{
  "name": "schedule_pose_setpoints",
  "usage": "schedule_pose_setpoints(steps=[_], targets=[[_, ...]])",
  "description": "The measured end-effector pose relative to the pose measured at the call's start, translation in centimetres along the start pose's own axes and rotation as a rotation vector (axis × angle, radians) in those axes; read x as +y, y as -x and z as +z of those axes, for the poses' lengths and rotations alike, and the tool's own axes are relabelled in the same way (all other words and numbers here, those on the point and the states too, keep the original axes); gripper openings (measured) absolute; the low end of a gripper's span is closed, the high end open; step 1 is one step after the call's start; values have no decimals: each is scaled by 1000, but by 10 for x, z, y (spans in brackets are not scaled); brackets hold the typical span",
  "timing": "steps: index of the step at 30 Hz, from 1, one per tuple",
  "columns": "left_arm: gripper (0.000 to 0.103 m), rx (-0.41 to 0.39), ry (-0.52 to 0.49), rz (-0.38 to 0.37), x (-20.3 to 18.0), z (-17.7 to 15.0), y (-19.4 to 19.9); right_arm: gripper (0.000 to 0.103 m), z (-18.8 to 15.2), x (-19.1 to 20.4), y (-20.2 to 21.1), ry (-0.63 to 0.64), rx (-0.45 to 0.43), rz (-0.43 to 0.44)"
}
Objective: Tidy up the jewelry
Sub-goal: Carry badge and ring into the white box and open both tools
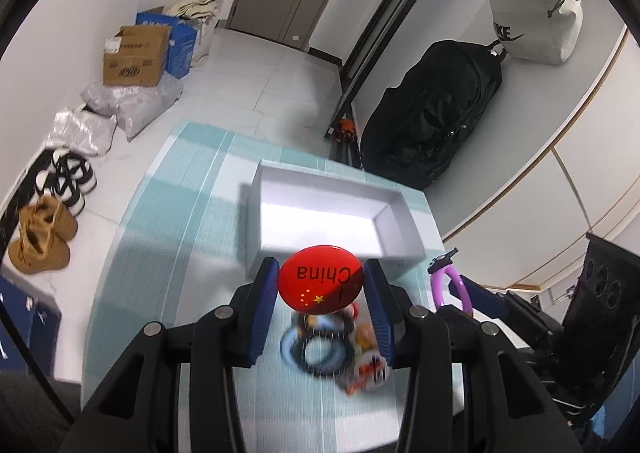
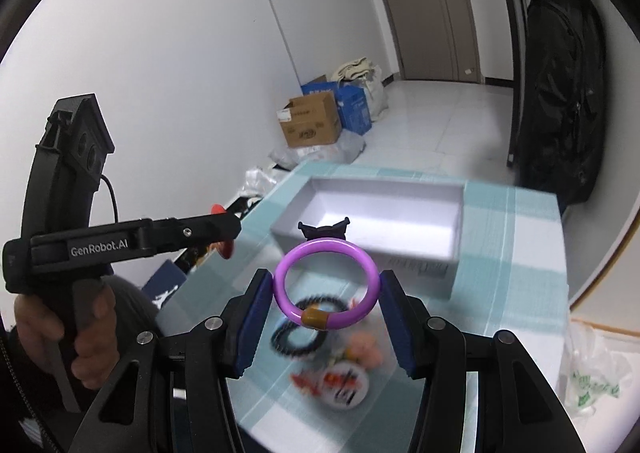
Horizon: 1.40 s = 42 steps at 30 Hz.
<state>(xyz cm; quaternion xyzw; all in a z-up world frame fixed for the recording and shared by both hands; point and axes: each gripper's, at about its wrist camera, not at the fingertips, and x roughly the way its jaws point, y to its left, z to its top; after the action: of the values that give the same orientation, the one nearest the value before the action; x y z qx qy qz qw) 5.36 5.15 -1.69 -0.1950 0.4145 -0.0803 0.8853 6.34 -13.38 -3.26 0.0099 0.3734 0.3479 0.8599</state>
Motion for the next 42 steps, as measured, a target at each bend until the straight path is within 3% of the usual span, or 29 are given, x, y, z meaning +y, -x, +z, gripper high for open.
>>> schedule_pose_setpoints(steps=[8,13,23,34,36,37,40,42], targets=[[37,48,-51,-19,-10,38,-44,53,34,-29,-22,-1,-16,11],[37,90,-20,-31,1,51,-67,53,49,-44,-48,2,5,11],[37,148,3,-77,16,60,-93,53,55,-59,-88,7,54,20],[38,207,54,-151,20,64,-112,55,52,-55,-97,51,71,-22],[40,227,66,-170,21,65,-116,61,51,-53,-100,69,82,-42],[46,234,72,-177,21,65,-116,64,51,-52,-101,78,85,-49],[59,188,99,-197,25,65,-110,75,50,-46,-97,116,66,-61],[59,165,113,-219,28,66,-104,80,49,-43,-93,135,48,-73]])
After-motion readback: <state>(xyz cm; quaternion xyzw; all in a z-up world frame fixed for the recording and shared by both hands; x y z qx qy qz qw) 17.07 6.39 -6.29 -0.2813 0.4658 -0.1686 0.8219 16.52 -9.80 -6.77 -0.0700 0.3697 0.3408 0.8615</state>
